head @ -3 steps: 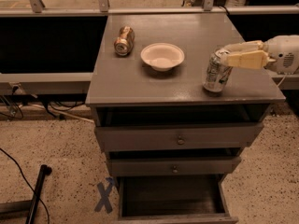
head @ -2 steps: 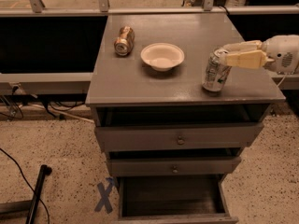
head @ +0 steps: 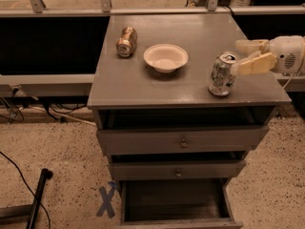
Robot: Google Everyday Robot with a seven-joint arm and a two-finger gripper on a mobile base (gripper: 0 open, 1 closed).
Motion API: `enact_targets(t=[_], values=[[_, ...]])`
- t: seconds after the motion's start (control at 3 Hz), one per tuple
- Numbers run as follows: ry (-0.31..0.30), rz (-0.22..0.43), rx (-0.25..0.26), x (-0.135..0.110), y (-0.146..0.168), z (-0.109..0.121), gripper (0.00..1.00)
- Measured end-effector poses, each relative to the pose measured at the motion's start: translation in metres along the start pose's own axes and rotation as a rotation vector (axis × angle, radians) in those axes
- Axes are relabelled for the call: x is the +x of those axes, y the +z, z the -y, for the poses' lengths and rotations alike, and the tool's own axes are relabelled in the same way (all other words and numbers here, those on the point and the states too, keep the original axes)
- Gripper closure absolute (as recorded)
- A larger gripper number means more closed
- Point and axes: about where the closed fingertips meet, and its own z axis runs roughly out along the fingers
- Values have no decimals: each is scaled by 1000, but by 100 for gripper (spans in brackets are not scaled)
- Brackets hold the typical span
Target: Pick 7up can from bottom drawer and place on counter
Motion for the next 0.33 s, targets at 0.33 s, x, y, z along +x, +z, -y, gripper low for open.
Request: enact_targets(t=[0.33], values=[[0,0,0,0,0,0,0]])
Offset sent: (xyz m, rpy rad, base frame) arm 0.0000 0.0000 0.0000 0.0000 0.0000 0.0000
